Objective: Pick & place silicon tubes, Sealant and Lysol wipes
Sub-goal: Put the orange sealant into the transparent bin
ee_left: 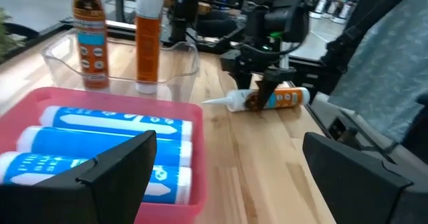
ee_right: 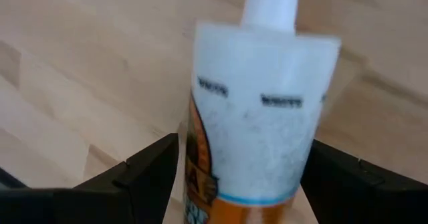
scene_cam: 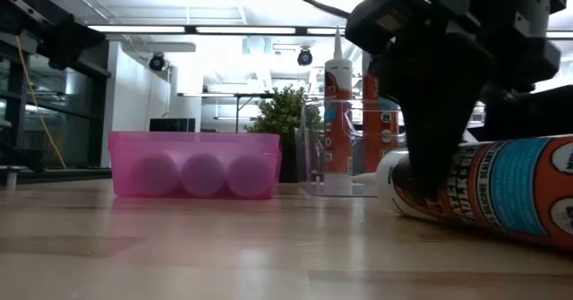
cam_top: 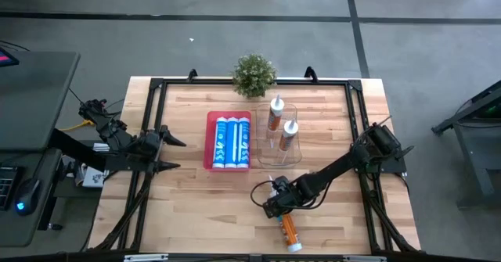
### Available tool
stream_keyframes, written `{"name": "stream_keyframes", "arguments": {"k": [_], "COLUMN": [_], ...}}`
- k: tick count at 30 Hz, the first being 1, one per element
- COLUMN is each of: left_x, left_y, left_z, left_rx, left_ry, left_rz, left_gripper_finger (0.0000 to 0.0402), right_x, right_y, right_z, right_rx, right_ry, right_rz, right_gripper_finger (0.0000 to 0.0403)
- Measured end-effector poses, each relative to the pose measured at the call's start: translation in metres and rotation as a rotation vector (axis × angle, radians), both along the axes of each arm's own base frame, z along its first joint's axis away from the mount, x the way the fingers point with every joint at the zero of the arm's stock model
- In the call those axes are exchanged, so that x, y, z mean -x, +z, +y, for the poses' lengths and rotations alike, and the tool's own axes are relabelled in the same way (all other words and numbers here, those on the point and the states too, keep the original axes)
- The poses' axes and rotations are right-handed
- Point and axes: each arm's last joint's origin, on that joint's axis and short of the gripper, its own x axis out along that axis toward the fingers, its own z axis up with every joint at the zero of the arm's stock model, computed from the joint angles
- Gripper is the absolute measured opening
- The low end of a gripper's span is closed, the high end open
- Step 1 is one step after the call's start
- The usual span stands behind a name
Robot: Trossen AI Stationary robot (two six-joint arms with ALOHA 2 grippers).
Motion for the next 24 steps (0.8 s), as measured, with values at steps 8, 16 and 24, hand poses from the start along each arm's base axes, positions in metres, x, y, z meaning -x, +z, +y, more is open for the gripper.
{"name": "stream_keyframes", "arguments": {"k": [8, 16, 24], "left_x": [-0.0003, -0.0002, -0.0001], "left_y": [0.0003, -0.0001, -0.0005], "left_z": [0.0027, 0.0015, 0.0006], "left_rx": [-0.006, -0.003, -0.004], "left_ry": [0.095, 0.054, 0.020], "left_rz": [-0.011, -0.005, 0.002], "left_gripper_finger": [0.0370, 0.0370, 0.0370], "right_x": [-0.0046, -0.0047, -0.0049], "right_y": [0.0013, 0.0010, -0.0001], "right_z": [-0.0015, -0.0022, -0.0035], "right_rx": [0.031, -0.002, 0.003], "right_ry": [-0.024, -0.018, 0.002], "right_rz": [-0.059, -0.039, -0.036], "right_gripper_finger": [0.0282, 0.0282, 0.0282]}}
